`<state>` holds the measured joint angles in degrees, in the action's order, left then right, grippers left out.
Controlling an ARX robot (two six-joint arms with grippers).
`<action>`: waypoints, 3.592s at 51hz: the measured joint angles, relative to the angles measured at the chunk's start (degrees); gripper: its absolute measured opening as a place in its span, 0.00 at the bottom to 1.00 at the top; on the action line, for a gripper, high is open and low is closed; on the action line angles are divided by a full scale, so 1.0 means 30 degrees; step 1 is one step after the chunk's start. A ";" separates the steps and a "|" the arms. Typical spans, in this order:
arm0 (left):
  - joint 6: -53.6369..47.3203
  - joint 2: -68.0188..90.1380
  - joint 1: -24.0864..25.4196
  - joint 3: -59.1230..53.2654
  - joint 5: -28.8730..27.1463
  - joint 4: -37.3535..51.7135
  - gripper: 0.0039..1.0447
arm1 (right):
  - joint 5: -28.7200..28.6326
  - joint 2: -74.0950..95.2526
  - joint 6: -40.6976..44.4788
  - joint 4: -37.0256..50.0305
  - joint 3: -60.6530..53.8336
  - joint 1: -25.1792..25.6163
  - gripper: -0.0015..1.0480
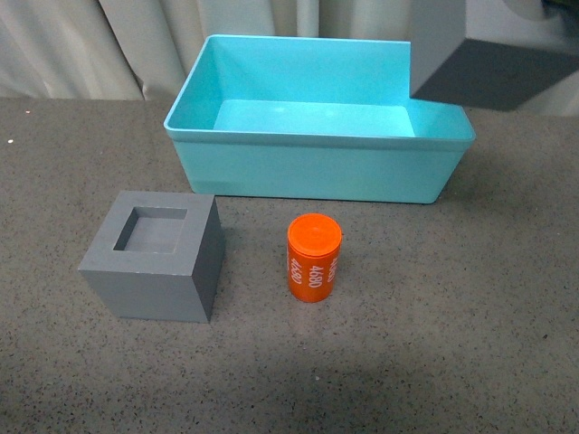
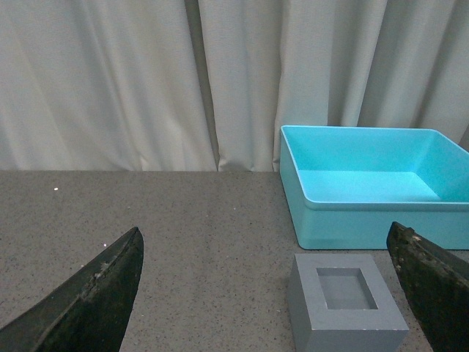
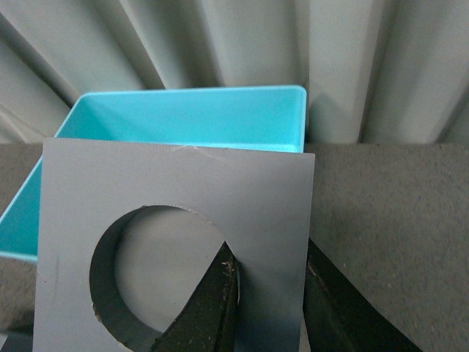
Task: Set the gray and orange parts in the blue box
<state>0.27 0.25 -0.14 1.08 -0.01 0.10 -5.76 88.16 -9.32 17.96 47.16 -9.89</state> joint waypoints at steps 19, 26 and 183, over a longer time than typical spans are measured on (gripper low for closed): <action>0.0000 0.0000 0.0000 0.0000 0.0000 0.0000 0.94 | 0.0284 0.6258 0.0000 -0.0991 0.4925 -0.0634 0.17; 0.0000 -0.0007 0.0000 0.0000 0.0000 -0.0007 0.94 | 0.0903 0.8021 0.0051 -0.2339 0.6914 -0.0787 0.17; 0.2280 3.0775 -0.3198 1.0265 0.0882 0.6346 0.94 | 0.4262 -0.5457 0.3104 0.2922 -0.6776 -0.1843 0.91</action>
<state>7.11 92.58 -9.74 31.88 2.63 19.14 7.03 71.79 -0.01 26.72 26.83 -15.42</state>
